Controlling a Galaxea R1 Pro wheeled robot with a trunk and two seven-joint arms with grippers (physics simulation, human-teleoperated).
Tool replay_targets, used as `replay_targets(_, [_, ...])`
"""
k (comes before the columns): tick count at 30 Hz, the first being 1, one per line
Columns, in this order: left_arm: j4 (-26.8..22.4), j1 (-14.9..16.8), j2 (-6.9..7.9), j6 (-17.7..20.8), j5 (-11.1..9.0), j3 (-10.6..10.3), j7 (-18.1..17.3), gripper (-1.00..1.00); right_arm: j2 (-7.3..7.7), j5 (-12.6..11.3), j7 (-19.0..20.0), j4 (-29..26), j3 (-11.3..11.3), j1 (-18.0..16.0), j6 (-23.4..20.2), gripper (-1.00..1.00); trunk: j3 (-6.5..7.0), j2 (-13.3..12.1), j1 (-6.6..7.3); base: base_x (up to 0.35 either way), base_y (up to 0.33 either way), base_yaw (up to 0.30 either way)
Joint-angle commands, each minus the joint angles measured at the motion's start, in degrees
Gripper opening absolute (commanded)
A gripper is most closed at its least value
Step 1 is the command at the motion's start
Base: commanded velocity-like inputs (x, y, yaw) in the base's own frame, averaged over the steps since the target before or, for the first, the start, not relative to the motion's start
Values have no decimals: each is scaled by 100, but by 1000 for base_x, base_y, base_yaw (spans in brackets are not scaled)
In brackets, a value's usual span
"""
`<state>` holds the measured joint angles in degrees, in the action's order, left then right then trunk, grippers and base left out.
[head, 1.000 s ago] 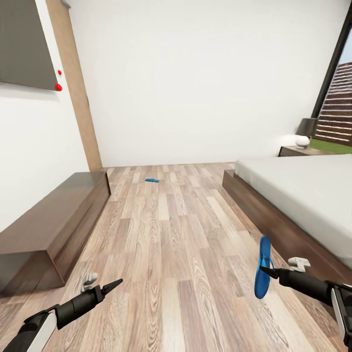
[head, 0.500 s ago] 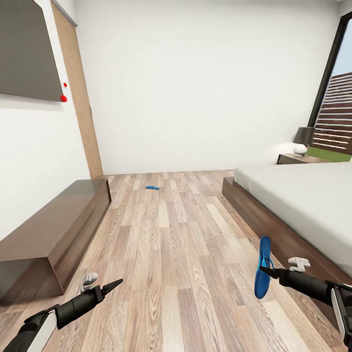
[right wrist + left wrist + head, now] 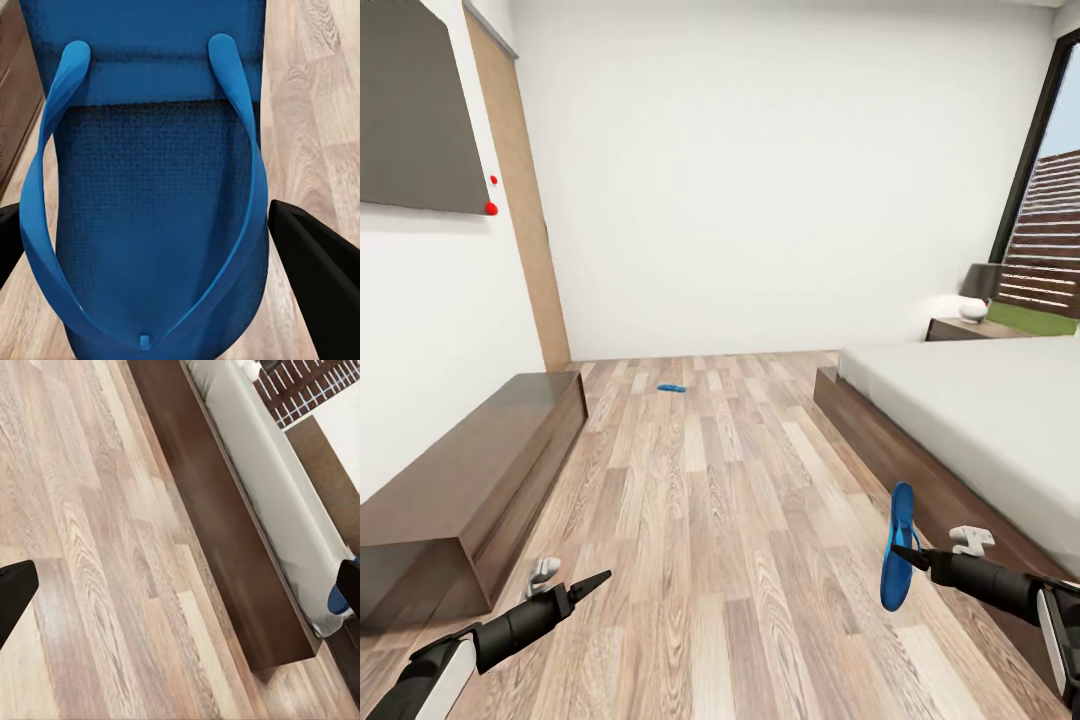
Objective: In the bedroom, move the book from the bed onto either nightstand, and place the two sandals side by side next to the bed.
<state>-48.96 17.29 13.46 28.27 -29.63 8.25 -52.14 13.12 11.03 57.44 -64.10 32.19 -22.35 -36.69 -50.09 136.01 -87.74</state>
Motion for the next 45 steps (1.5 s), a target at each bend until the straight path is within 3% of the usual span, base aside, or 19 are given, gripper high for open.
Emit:
replay_targets(1, [1,2,0,47,-35,1,-6,100,-3,48,39,-6,11,-6,-31,-100,12,-39,24,0,0,0])
replay_targets(9, [1,2,0,47,-35,1,-6,100,-44,78,12,233,0,-6,45,-100,156,-360,199,0,0,0])
replay_targets(17, [296,2,-10,-222,-31,-13,10,100,0,89,40,2124,7,-1,762,-100,300,-681,375,0,0,0])
replay_targets(20, [573,2,-10,-443,-14,-21,8,100,7,97,45,3203,12,2,1484,-100,353,-801,441,0,0,0])
replay_targets(23, [655,2,-10,-554,53,-25,5,100,16,99,47,3808,22,3,1994,-100,407,-921,507,0,0,0])
replay_targets(25, [811,2,-15,-633,231,-31,3,100,23,101,48,4243,29,3,2326,-100,443,-1001,551,0,0,0])
replay_targets(30, [1572,2,-44,-1293,700,-33,7,100,76,105,199,4439,28,3,2496,-100,533,-1202,661,0,0,0])
replay_targets(32, [1995,2,-55,-1861,839,-34,-11,100,155,106,752,4472,25,3,2522,-100,569,-1282,705,0,0,0])
replay_targets(33, [2055,2,-66,-1948,857,-37,-12,100,182,104,970,4480,25,3,2527,-100,587,-1322,727,0,0,0])
replay_targets(35, [2130,2,-136,-2060,884,-41,-18,100,261,102,1407,4490,12,3,2554,-100,623,-1403,770,0,0,0])
replay_targets(37, [2150,2,-173,-2090,890,-42,-17,100,287,99,1531,4492,5,3,2623,-100,659,-1483,814,0,0,0])
replay_targets(45, [2176,2,-294,-2123,899,-37,0,100,321,93,1507,4776,17,3,2868,-100,784,-1763,968,0,0,0])
